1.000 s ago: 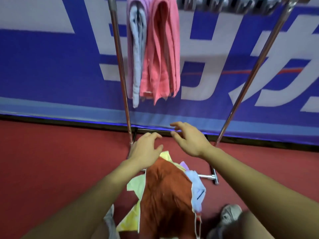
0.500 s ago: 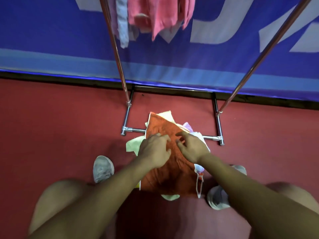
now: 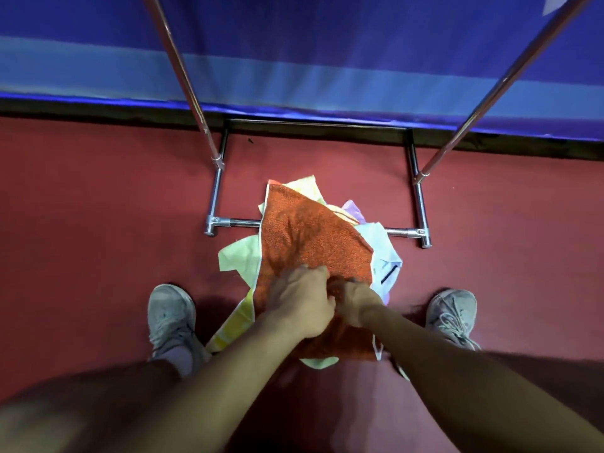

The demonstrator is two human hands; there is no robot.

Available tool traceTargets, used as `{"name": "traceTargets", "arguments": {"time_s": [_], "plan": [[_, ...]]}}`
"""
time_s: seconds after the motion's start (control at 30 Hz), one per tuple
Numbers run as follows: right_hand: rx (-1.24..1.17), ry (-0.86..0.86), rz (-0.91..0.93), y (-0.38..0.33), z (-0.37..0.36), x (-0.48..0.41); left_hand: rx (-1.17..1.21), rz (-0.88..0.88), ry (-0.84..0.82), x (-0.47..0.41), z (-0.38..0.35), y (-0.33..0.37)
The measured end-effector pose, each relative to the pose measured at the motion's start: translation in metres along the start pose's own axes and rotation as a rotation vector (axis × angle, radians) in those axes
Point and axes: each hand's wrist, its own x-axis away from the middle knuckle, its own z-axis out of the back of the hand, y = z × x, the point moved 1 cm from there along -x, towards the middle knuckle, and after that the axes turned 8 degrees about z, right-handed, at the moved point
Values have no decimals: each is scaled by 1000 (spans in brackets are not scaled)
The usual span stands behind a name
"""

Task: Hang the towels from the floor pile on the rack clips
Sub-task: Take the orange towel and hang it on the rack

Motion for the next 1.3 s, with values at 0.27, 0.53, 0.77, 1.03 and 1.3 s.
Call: {"name": "traceTargets", "arguments": {"time_s": [0.27,0.53,0.77,1.03,1.3], "plan": [[6,-76,-64,11,-17,-27,132,-3,-57,-13,1,-4],[-97,31,-68,19,-25,-28,123,-24,-119,-15,-6,-20],[-328,181,-94,11,15,5,97,-66,-117,-4,11,-21],[-262,84,-111,26,22,14,81,-118,-93,14,16,-23],[-388,99,-194,30,-12,-17,-45,-122,-225,1,-3,-32]]}}
